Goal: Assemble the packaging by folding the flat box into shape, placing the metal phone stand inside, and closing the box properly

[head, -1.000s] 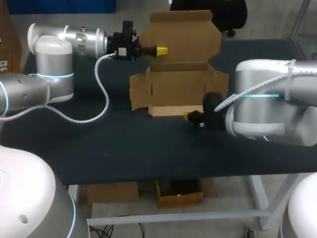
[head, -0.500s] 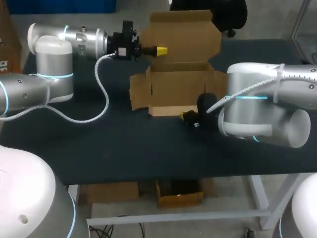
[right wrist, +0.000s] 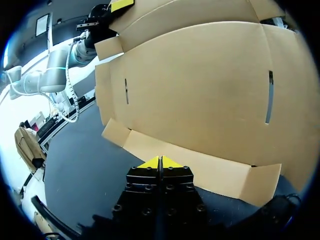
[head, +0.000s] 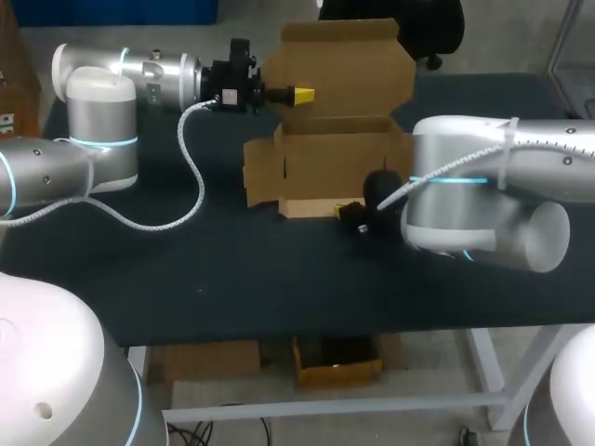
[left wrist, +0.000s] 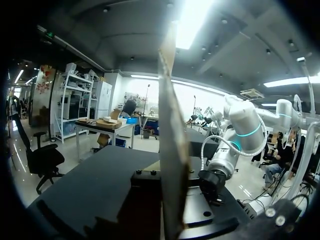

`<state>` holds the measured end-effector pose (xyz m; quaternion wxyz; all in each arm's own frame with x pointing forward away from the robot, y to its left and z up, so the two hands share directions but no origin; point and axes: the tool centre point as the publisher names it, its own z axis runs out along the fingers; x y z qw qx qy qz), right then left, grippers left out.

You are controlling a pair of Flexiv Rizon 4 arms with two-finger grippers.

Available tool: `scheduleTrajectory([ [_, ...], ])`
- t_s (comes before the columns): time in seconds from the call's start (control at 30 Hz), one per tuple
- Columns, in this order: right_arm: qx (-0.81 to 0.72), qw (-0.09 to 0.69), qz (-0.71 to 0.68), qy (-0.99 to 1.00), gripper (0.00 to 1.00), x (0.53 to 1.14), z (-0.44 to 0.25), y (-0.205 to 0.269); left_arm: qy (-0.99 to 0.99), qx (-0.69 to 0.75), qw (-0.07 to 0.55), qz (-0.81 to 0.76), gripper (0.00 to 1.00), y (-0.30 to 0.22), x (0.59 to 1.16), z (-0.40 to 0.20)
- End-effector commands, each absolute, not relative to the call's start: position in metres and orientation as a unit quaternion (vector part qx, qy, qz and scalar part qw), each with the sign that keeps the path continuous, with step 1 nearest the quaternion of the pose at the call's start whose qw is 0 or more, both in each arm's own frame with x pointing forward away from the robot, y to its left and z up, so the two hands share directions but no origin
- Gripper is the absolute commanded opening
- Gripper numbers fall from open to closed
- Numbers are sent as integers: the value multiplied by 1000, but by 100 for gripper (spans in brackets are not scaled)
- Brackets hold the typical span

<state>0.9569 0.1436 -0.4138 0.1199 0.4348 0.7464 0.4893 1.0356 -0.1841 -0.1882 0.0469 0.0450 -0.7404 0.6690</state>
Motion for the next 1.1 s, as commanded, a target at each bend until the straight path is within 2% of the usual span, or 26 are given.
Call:
scheduleTrajectory([
  [0.03, 439, 123, 489, 744, 0, 962, -420, 148, -739, 43, 49, 670, 0, -184, 1037, -190],
  [1.1, 449, 113, 482, 744, 0, 970, -433, 155, -739, 43, 49, 670, 0, -184, 1037, -190],
])
